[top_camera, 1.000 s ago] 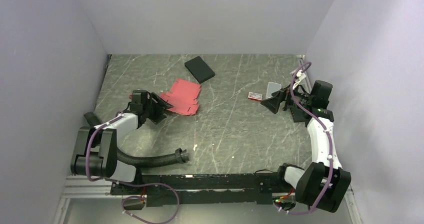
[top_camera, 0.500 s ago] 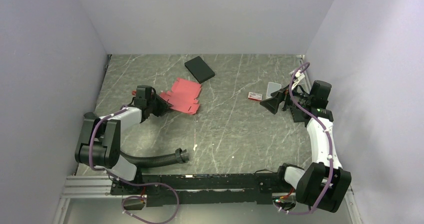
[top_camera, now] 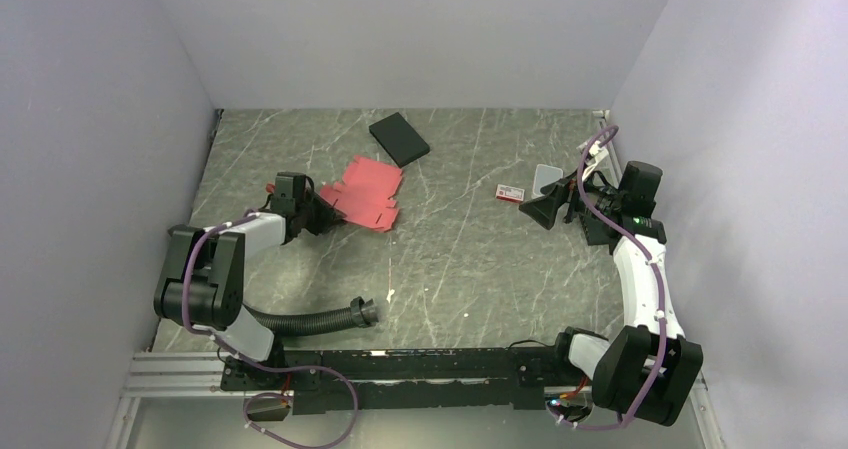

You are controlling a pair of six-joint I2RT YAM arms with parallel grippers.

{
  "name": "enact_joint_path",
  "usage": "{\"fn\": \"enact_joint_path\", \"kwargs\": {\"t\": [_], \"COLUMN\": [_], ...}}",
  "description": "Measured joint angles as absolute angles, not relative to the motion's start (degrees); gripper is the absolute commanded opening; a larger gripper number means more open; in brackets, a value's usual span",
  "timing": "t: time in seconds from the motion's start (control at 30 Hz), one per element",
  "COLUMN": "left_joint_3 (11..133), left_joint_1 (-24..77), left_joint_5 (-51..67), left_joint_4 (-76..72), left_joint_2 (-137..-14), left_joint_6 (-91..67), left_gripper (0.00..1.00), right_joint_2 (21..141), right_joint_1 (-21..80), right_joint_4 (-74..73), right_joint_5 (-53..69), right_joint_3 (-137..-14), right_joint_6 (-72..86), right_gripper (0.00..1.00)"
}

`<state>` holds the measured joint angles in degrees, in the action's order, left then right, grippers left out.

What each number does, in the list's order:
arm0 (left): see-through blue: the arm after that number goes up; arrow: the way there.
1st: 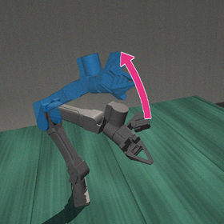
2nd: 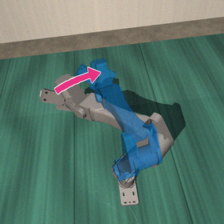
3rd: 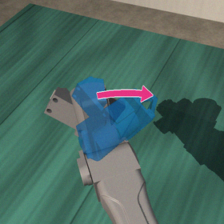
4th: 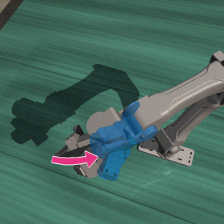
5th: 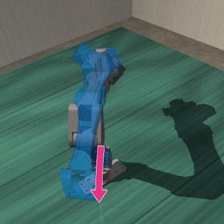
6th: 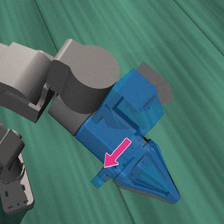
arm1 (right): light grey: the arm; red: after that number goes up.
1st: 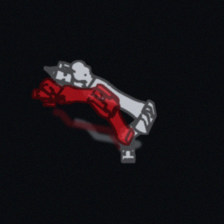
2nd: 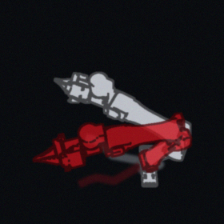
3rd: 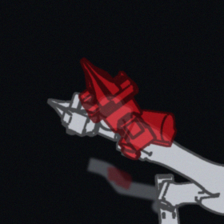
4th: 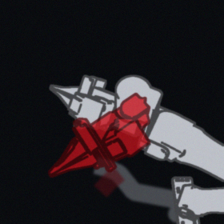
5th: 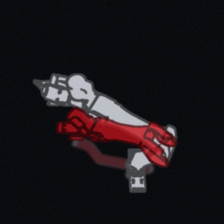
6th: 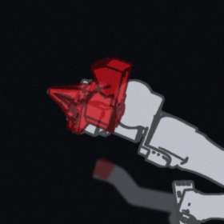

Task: Fold the paper box
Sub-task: Pick up the paper box from the center of the board.

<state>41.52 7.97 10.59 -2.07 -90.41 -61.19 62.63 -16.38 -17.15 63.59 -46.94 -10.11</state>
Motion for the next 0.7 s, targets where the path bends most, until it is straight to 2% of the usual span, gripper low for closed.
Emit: {"fn": "enact_joint_path", "kwargs": {"t": [0.13,0.43,0.57,0.7], "left_joint_3": [41.5,42.0,38.8,32.9], "left_joint_1": [8.0,8.1,8.1,9.1], "left_joint_5": [10.4,10.7,13.1,18.2], "left_joint_4": [-2.1,-0.6,-3.9,-14.4], "left_joint_2": [-90.4,-88.1,-78.9,-69.7], "left_joint_6": [-61.2,-58.2,-53.3,-48.2], "left_gripper": [0.0,0.0,0.0,0.0], "right_joint_2": [62.6,62.6,62.6,62.6], "right_joint_1": [-16.4,-16.3,-15.7,-13.6], "right_joint_4": [-17.1,-18.0,-20.2,-21.6], "right_joint_5": [63.6,63.6,64.2,65.6], "right_joint_3": [-46.9,-46.9,-47.0,-47.0], "right_joint_6": [-10.1,-11.1,-13.4,-16.0], "right_gripper": [1.0,1.0,1.0,1.0]}}
